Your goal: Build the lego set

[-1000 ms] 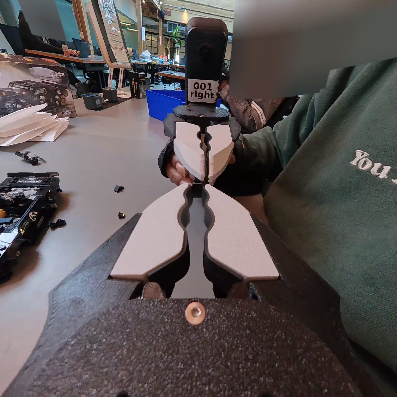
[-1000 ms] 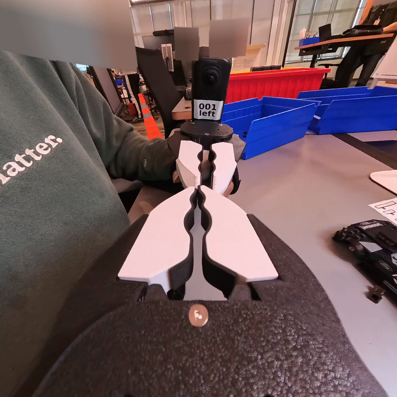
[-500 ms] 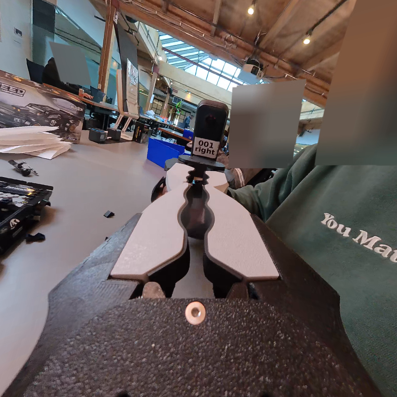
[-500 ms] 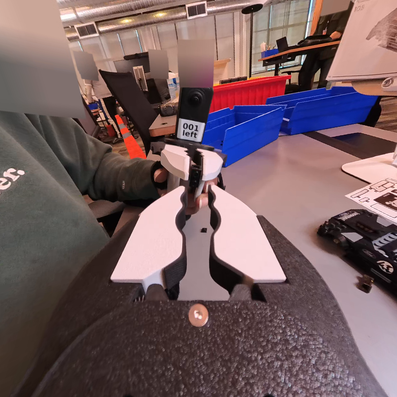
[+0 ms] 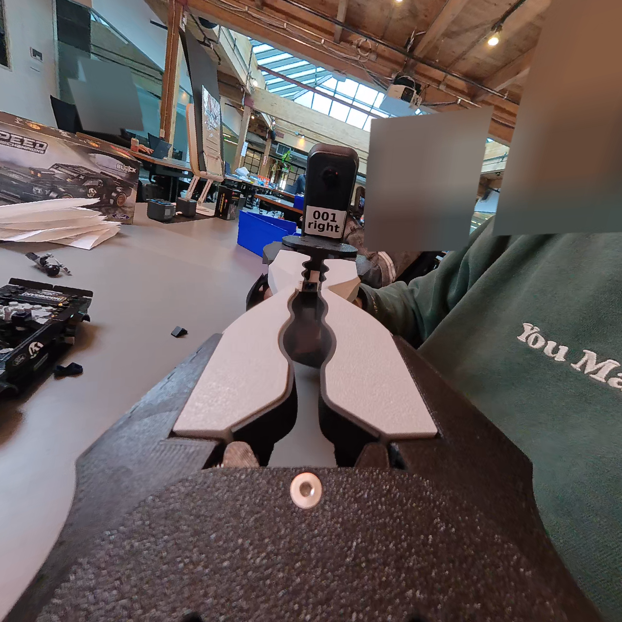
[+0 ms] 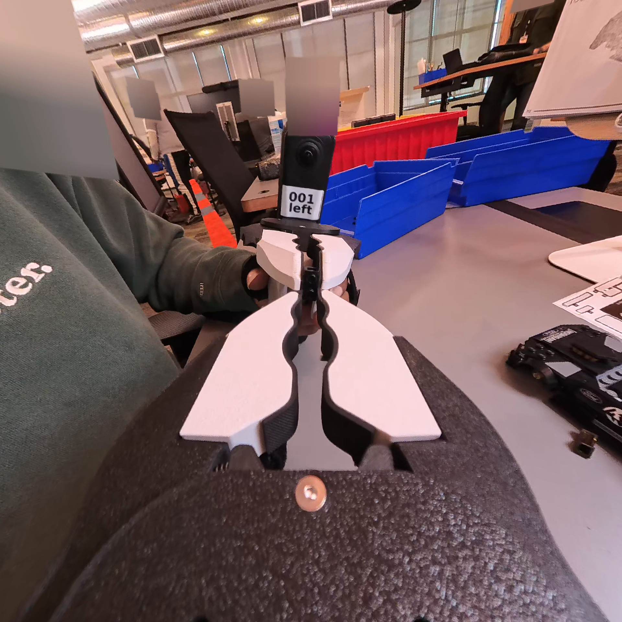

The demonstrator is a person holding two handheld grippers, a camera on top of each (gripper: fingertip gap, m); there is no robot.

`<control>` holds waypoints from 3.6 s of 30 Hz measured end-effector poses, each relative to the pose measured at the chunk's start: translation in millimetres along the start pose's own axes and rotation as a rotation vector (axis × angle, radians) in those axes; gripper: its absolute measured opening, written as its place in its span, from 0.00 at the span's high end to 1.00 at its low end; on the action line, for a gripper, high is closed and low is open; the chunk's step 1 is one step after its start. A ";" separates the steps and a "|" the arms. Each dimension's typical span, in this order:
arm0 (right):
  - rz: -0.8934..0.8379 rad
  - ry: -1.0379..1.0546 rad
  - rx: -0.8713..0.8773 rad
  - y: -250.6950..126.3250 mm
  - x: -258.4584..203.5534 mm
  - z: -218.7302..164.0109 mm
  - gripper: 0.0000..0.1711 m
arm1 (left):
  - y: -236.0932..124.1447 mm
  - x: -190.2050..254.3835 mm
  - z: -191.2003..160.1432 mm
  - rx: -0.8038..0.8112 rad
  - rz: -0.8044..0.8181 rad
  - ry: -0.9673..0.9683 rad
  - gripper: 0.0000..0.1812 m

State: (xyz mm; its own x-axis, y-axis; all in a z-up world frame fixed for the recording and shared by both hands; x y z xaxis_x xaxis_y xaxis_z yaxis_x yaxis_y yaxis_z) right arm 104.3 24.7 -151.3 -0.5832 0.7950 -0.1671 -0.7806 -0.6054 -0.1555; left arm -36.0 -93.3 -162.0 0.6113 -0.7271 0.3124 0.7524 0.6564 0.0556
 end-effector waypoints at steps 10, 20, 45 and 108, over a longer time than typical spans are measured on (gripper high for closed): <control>-0.005 0.036 -0.030 -5.2 5.3 0.3 0.96 | -3.7 -4.4 -1.1 -0.052 0.029 -0.017 0.95; -0.014 0.134 -0.167 -4.7 14.1 -7.2 0.96 | -8.2 -12.2 -1.3 -0.114 0.053 -0.065 0.90; -0.013 0.179 -0.223 -1.7 15.5 -11.7 0.96 | -1.1 -6.7 -8.3 -0.279 0.189 0.136 0.94; -0.020 -0.656 -0.162 -1.3 -31.5 16.6 0.91 | 4.3 -13.2 -18.4 -0.146 -0.482 -0.594 0.94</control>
State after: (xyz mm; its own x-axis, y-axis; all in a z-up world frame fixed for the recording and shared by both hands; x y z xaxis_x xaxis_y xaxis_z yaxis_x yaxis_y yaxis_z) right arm 120.0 1.0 -129.7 -0.6247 0.6345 0.4550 -0.7788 -0.5480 -0.3051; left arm -36.3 -84.6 -183.4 0.0059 -0.6686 0.7436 0.9515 0.2324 0.2014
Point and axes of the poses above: each gripper's, where its closed fingertips meet, y out along the fingers, z out of its top, x = y × z across the jaws, the point moved 10 cm from there along -y, back along the fingers, and after that the axes turned 7 degrees about -x, right-handed, at the moved point
